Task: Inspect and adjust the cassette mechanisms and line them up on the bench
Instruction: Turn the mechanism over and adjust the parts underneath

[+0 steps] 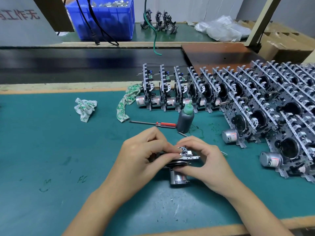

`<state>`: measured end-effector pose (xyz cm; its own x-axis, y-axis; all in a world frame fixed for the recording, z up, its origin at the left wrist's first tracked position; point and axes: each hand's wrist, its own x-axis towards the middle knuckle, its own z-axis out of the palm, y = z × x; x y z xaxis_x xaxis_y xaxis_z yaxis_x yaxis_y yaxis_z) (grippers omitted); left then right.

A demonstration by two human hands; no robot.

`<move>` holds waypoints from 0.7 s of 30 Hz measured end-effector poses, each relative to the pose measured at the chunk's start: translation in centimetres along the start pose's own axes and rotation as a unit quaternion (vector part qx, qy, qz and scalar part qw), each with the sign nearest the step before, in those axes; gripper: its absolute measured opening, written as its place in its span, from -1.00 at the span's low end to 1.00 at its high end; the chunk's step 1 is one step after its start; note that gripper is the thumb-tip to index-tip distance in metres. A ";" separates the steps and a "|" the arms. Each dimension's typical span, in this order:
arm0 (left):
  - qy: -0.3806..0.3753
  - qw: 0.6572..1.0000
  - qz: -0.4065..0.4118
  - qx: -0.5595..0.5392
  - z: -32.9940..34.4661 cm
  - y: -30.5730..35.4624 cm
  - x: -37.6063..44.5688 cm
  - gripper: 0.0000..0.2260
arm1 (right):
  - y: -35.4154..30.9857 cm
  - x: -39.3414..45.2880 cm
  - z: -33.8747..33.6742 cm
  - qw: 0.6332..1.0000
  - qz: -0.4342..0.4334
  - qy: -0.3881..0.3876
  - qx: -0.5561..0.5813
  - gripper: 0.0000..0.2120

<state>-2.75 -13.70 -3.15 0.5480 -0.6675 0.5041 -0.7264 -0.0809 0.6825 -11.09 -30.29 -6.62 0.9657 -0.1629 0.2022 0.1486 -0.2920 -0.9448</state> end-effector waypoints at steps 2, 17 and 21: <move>0.002 1.000 -0.004 0.001 0.1 0.0 0.1 -0.92 | -0.1 -0.2 -0.2 1.000 0.000 -0.007 -0.029 -0.68; 0.016 1.000 -0.004 -0.003 0.4 -0.1 0.2 -0.92 | -0.1 -1.9 -2.7 0.898 -0.140 0.009 -0.416 -0.66; 0.015 1.000 -0.004 0.004 0.3 -0.1 0.2 -0.93 | -0.6 -0.9 -2.2 0.909 -0.108 0.025 -0.401 -0.64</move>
<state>-2.70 -14.08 -3.29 0.5667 -0.6435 0.5145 -0.7252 -0.0931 0.6822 -12.48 -32.00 -5.67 0.9186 -0.0562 0.3913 0.1117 -0.9126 -0.3933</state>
